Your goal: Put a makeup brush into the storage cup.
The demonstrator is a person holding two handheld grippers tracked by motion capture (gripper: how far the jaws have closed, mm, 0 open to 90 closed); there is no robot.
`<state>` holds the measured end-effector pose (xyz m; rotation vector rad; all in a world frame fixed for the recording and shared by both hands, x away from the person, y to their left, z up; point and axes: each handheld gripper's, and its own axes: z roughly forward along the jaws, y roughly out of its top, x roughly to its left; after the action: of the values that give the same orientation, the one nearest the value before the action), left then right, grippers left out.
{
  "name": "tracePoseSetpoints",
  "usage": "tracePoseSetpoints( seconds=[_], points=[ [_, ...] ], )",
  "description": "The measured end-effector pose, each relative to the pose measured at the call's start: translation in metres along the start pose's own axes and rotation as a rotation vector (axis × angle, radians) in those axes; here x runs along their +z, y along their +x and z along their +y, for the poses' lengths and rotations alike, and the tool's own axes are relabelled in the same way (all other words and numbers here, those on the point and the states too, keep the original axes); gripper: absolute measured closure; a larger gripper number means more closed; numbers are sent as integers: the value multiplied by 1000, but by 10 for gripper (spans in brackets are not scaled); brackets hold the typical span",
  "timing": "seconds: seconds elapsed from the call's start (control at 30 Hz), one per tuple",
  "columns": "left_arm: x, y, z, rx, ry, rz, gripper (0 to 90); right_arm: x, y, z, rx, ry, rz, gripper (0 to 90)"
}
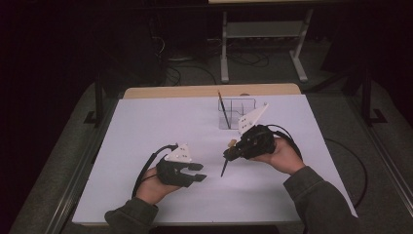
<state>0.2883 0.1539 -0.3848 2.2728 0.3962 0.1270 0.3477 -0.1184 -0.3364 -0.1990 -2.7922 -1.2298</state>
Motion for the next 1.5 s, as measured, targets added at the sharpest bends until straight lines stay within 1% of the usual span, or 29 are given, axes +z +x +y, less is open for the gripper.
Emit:
tracePoseSetpoints(
  seconds=[0.17,0.23,0.27,0.3,0.4,0.53,0.6,0.63,0.67,0.7,0.8,0.87,0.97,1.0,1.1,1.13,1.17,1.27,1.4,1.43,1.5],
  points=[
    [-10,4,-9,-22,-4,24,584,-8,-6,0,15,12,-23,824],
    [-14,5,-13,-23,5,34,575,-11,-9,0,15,13,-30,824],
    [-16,5,-15,-28,3,41,568,-13,-10,0,23,14,-37,824],
    [-17,5,-17,-34,3,44,561,-15,-12,0,19,17,-42,824],
    [-21,7,-22,-49,-1,50,541,-19,-15,0,32,21,-48,824],
    [-26,8,-25,-50,6,65,524,-25,-20,0,43,37,-62,824],
    [-29,9,-27,-49,7,73,523,-28,-23,1,44,32,-67,824],
    [-30,9,-28,-53,9,76,519,-29,-24,2,54,32,-70,824],
    [-32,9,-30,-53,6,80,520,-31,-27,2,50,34,-73,824],
    [-33,9,-32,-53,4,83,523,-32,-28,3,61,35,-75,824],
    [-38,11,-37,-70,3,92,509,-36,-32,4,67,43,-87,825],
    [-40,11,-39,-73,1,98,507,-37,-34,4,71,47,-97,824],
    [-44,12,-43,-75,8,108,497,-39,-38,4,75,56,-100,825],
    [-45,12,-44,-89,2,109,493,-40,-39,5,76,62,-103,824],
    [-48,14,-48,-98,0,119,487,-42,-43,7,79,70,-109,824],
    [-49,15,-48,-89,5,122,486,-43,-44,8,85,69,-108,824],
    [-49,15,-49,-101,-1,125,484,-44,-45,8,84,74,-110,824],
    [-50,15,-51,-105,3,130,477,-45,-50,11,87,85,-114,824],
    [-52,16,-53,-113,-3,135,472,-47,-55,15,94,90,-123,824],
    [-53,17,-53,-106,3,136,468,-48,-57,16,91,92,-124,824],
    [-53,17,-54,-124,-4,137,463,-49,-58,17,99,96,-124,825]
  ],
)
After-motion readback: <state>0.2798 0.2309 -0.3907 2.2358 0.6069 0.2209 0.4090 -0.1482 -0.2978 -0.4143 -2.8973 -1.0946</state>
